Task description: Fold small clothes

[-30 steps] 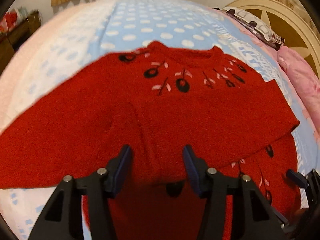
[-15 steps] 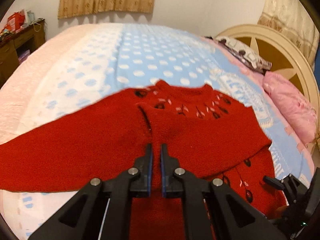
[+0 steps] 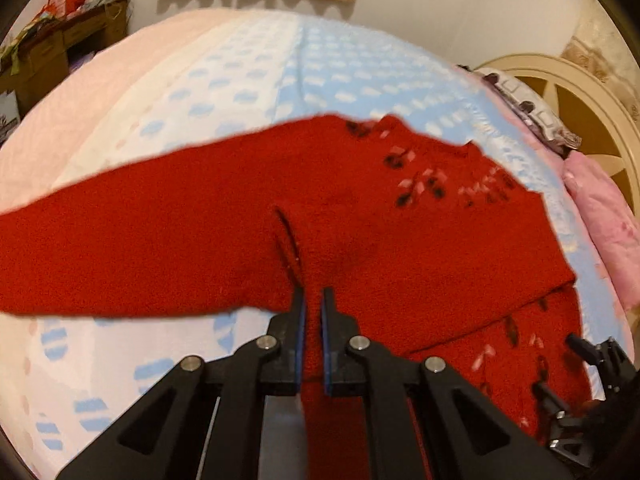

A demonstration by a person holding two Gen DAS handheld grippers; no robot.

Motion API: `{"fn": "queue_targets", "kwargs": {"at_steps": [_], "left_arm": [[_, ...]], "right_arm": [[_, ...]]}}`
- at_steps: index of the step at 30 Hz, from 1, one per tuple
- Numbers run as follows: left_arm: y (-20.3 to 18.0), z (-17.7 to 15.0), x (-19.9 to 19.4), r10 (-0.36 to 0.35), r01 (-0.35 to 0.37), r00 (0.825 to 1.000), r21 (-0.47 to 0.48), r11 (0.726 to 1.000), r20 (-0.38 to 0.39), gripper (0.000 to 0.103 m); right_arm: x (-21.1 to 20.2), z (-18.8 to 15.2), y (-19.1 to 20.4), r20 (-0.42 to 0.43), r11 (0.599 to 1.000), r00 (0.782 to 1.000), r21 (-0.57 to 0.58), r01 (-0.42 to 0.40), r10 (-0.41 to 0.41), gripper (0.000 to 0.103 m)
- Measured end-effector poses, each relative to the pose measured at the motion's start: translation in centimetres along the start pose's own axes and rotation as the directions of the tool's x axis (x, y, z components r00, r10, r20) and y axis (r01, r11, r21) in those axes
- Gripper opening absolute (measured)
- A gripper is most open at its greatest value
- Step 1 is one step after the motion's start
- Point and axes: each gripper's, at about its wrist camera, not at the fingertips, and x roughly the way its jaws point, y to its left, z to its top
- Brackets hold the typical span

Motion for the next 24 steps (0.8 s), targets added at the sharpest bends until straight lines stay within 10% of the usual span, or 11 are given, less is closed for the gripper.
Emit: {"fn": "queue_targets", "kwargs": {"at_steps": [13, 24], "left_arm": [[1.4, -1.5, -1.5, -0.006, 0.008, 0.998, -0.042, 0.999, 0.060, 0.008], [1.4, -2.0, -2.5, 0.004, -0.003, 0.995, -0.017, 1.000, 0.097, 0.053]], "right_arm": [[0.4, -0.1, 0.0, -0.015, 1.000, 1.000, 0.012, 0.015, -0.015, 0.076], [-2.0, 0.7, -2.9, -0.070, 0.995, 0.994, 0.066, -0.075, 0.080, 0.077]]}}
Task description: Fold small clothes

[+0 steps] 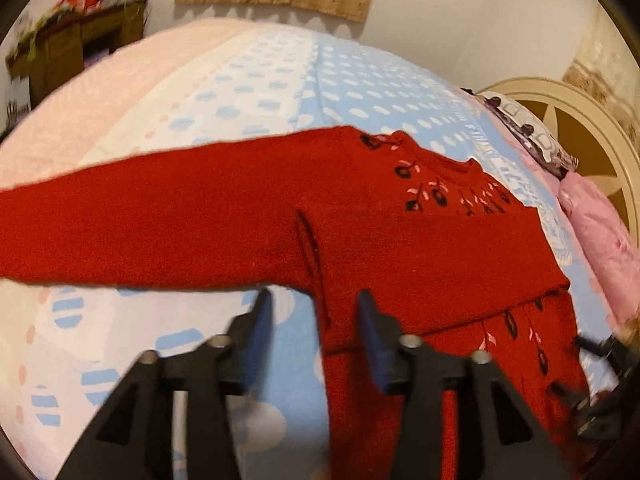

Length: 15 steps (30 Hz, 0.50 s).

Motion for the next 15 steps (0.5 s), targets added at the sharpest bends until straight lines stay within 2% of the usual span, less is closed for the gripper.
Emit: {"fn": "queue_targets", "kwargs": {"at_steps": [3, 7, 10, 13, 15], "left_arm": [[-0.4, 0.1, 0.2, 0.017, -0.018, 1.000, 0.026, 0.999, 0.021, 0.056], [-0.5, 0.0, 2.0, 0.100, -0.099, 0.995, 0.042, 0.994, -0.016, 0.056], [-0.2, -0.2, 2.6, 0.102, -0.101, 0.994, 0.041, 0.994, -0.028, 0.058], [-0.4, -0.5, 2.6, 0.109, -0.108, 0.994, 0.053, 0.993, -0.021, 0.060], [-0.4, -0.8, 2.5, 0.105, -0.104, 0.994, 0.053, 0.993, -0.010, 0.060]], "right_arm": [[-1.2, 1.7, -2.9, 0.035, 0.998, 0.999, 0.054, 0.033, -0.035, 0.077], [0.0, 3.8, -6.8, 0.041, 0.989, 0.999, 0.145, 0.029, -0.035, 0.077], [2.9, 4.4, -8.9, -0.013, 0.981, 1.000, 0.191, 0.019, -0.017, 0.077], [6.2, 3.2, -9.9, -0.145, 0.975, 0.989, 0.222, -0.005, 0.038, 0.077], [6.0, 2.5, -9.7, -0.157, 0.978, 0.986, 0.208, -0.012, 0.046, 0.077]]}}
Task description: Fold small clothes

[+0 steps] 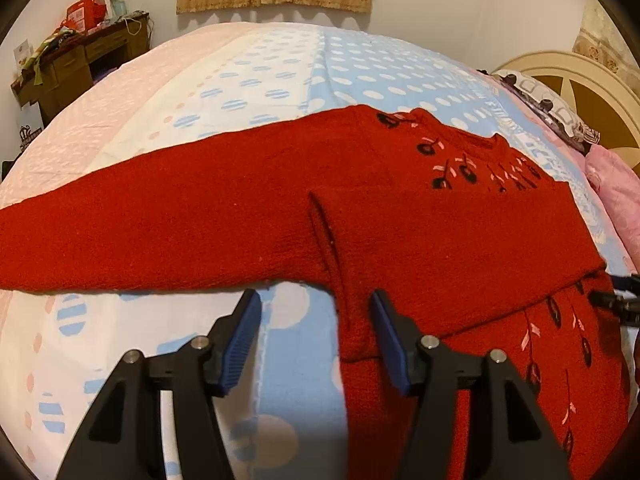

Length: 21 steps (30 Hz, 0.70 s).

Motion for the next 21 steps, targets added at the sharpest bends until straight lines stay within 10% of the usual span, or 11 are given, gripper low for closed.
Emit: {"fn": "queue_targets", "kwargs": {"at_steps": [7, 12, 21], "left_arm": [[-0.1, -0.2, 0.0, 0.000, 0.000, 1.000, 0.003, 1.000, 0.006, 0.062], [0.5, -0.4, -0.2, -0.017, 0.017, 1.000, -0.027, 0.999, 0.011, 0.066], [-0.1, -0.5, -0.1, -0.012, 0.012, 1.000, -0.002, 1.000, 0.014, 0.077]], "right_arm": [[-4.4, 2.1, 0.8, 0.191, 0.999, 0.981, 0.020, -0.049, 0.044, 0.077], [1.5, 2.3, 1.7, 0.020, 0.998, 0.998, 0.026, -0.052, 0.051, 0.078], [-1.0, -3.0, 5.1, 0.086, 0.991, 0.995, -0.118, 0.068, -0.058, 0.078]]}}
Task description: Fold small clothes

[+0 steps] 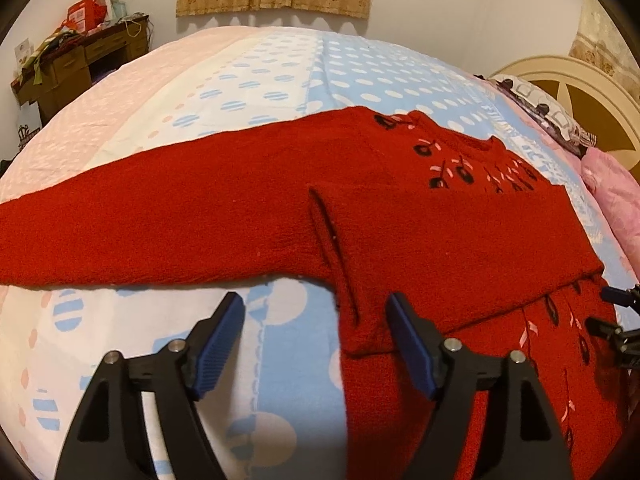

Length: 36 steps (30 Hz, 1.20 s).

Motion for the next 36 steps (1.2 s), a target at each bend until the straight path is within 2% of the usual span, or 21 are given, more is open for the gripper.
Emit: {"fn": "queue_targets", "kwargs": {"at_steps": [3, 6, 10, 13, 16, 19, 21, 22, 27, 28, 30, 31, 34, 36], "left_arm": [[1.1, 0.1, -1.5, -0.015, 0.015, 1.000, -0.038, 0.999, 0.014, 0.077], [2.8, -0.6, -4.0, 0.006, -0.001, 0.996, -0.053, 0.999, 0.087, 0.077], [6.0, -1.4, -6.5, 0.089, -0.082, 0.987, -0.051, 0.995, 0.137, 0.077], [9.2, -1.6, -8.1, 0.146, -0.135, 0.978, -0.078, 0.988, 0.148, 0.077], [12.9, -1.2, -9.0, 0.247, -0.235, 0.960, -0.100, 0.967, 0.132, 0.077], [16.2, -0.6, -9.4, 0.324, -0.311, 0.938, -0.114, 0.944, 0.121, 0.077], [19.3, -0.2, -9.6, 0.370, -0.346, 0.922, -0.187, 0.920, 0.113, 0.077], [21.3, 0.1, -9.7, 0.402, -0.369, 0.909, -0.239, 0.898, 0.107, 0.077], [27.6, 0.7, -9.4, 0.468, -0.418, 0.883, -0.385, 0.823, 0.043, 0.077], [28.0, 0.8, -9.2, 0.470, -0.423, 0.882, -0.393, 0.816, 0.029, 0.077], [29.2, 1.0, -8.8, 0.443, -0.399, 0.896, -0.416, 0.817, 0.011, 0.077], [29.6, 1.1, -8.5, 0.441, -0.400, 0.897, -0.417, 0.816, 0.002, 0.077], [30.0, 1.8, -7.8, 0.463, -0.425, 0.886, -0.395, 0.815, 0.003, 0.077], [30.3, 2.0, -7.6, 0.462, -0.428, 0.887, -0.390, 0.815, -0.007, 0.077]], "right_arm": [[-0.6, -0.4, -0.8, 0.013, 0.997, 1.000, 0.073, -0.016, 0.015, 0.078], [-1.6, -0.2, 0.1, 0.023, 0.999, 1.000, 0.039, 0.001, -0.002, 0.078], [-1.4, -1.6, 0.8, 0.052, 0.999, 0.998, 0.034, 0.032, -0.033, 0.078], [-2.4, -1.3, 1.3, 0.030, 0.998, 0.998, 0.030, 0.061, -0.062, 0.079], [-4.3, -0.5, 3.3, -0.010, 0.999, 1.000, -0.029, 0.029, -0.029, 0.079], [-6.6, -0.1, 5.9, 0.035, 0.994, 0.999, -0.106, 0.031, -0.028, 0.079], [-8.1, 0.6, 7.9, 0.076, 0.989, 0.997, -0.149, 0.010, 0.001, 0.079], [-8.5, 0.9, 8.7, 0.088, 0.988, 0.996, -0.155, -0.003, 0.017, 0.079], [-7.3, 3.5, 12.6, 0.129, 0.987, 0.989, -0.148, -0.056, 0.075, 0.079], [-6.9, 4.0, 13.0, 0.130, 0.989, 0.988, -0.135, -0.065, 0.082, 0.079], [-5.8, 5.0, 14.0, 0.128, 0.990, 0.987, -0.114, -0.082, 0.097, 0.079], [-5.3, 5.4, 14.4, 0.133, 0.990, 0.986, -0.113, -0.081, 0.096, 0.079], [-4.1, 6.5, 15.6, 0.147, 0.992, 0.986, -0.108, -0.064, 0.079, 0.079], [-3.3, 6.9, 16.3, 0.150, 0.992, 0.986, -0.108, -0.060, 0.076, 0.079]]}}
